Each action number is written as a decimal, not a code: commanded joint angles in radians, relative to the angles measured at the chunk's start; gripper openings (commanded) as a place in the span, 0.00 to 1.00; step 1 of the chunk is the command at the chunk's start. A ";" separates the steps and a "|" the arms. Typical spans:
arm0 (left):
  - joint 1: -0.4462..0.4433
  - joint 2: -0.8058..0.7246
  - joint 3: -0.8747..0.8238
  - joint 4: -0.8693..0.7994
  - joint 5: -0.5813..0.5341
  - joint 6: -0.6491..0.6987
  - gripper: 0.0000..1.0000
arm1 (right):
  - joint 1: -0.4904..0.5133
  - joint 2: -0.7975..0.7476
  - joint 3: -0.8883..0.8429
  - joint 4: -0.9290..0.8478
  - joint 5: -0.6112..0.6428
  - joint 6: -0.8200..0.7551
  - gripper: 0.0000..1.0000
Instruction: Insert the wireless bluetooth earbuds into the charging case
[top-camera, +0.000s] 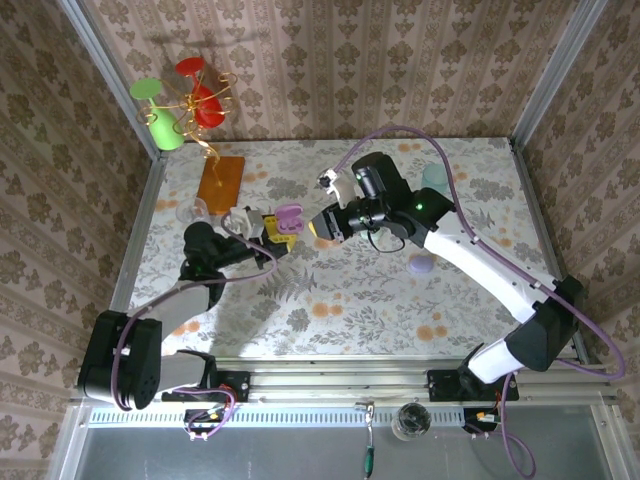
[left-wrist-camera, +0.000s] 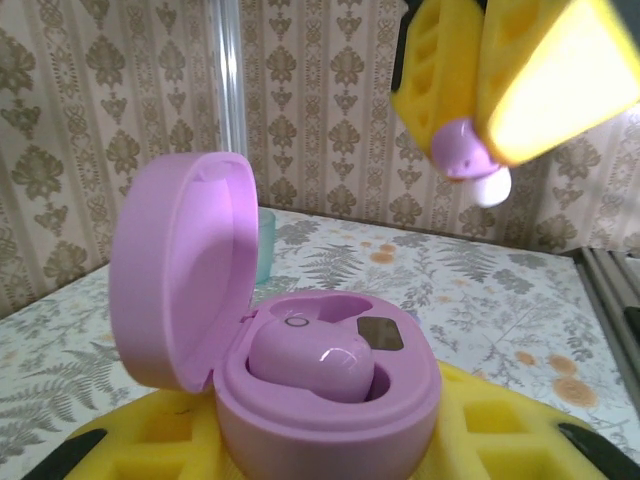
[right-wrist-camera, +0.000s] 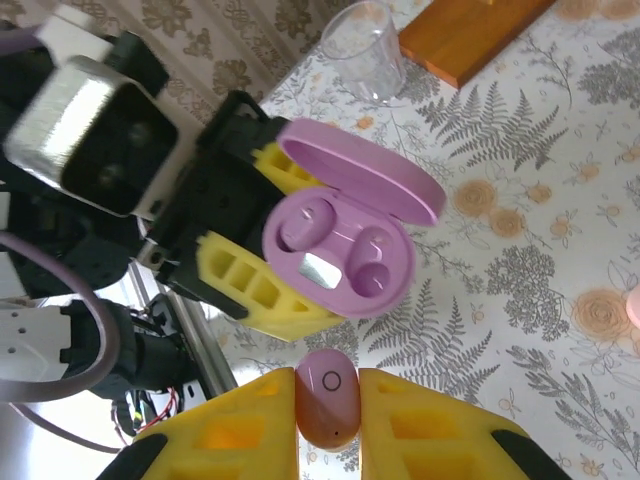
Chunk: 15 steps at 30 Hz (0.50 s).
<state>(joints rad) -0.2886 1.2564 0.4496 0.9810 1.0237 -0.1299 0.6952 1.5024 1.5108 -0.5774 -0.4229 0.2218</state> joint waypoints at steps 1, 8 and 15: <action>-0.008 0.019 0.033 0.072 0.077 -0.069 0.32 | 0.016 0.029 0.061 -0.069 0.020 -0.047 0.20; -0.009 0.052 0.045 0.130 0.130 -0.124 0.32 | 0.038 0.083 0.124 -0.102 0.060 -0.073 0.20; -0.010 0.057 0.044 0.147 0.129 -0.132 0.32 | 0.044 0.111 0.138 -0.090 0.081 -0.072 0.20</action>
<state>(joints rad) -0.2890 1.3098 0.4683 1.0760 1.1229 -0.2401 0.7322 1.5997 1.6077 -0.6491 -0.3687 0.1661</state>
